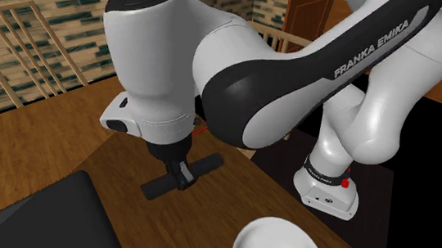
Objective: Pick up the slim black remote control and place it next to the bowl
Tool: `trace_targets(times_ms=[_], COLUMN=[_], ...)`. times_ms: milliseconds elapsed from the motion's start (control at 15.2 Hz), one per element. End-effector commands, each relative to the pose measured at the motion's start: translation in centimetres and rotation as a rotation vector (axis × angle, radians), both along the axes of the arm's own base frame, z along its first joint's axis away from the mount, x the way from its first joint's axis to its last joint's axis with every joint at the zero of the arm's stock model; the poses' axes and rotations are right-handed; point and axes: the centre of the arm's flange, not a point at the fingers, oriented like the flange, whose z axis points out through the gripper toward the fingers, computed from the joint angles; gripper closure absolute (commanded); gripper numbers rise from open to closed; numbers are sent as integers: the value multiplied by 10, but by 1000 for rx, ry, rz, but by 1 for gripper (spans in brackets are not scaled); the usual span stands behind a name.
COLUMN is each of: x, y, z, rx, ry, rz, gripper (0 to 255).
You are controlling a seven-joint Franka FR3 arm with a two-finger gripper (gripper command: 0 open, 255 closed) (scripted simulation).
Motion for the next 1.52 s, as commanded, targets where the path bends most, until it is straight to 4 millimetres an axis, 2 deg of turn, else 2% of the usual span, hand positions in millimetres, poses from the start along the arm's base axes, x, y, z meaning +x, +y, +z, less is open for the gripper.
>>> trace_targets(times_ms=[0, 1452], x=[-6, -6], y=[1, 1], z=[-9, -125], rx=[0, 0], ry=[0, 0], rz=[-2, -2], gripper=[255, 255])
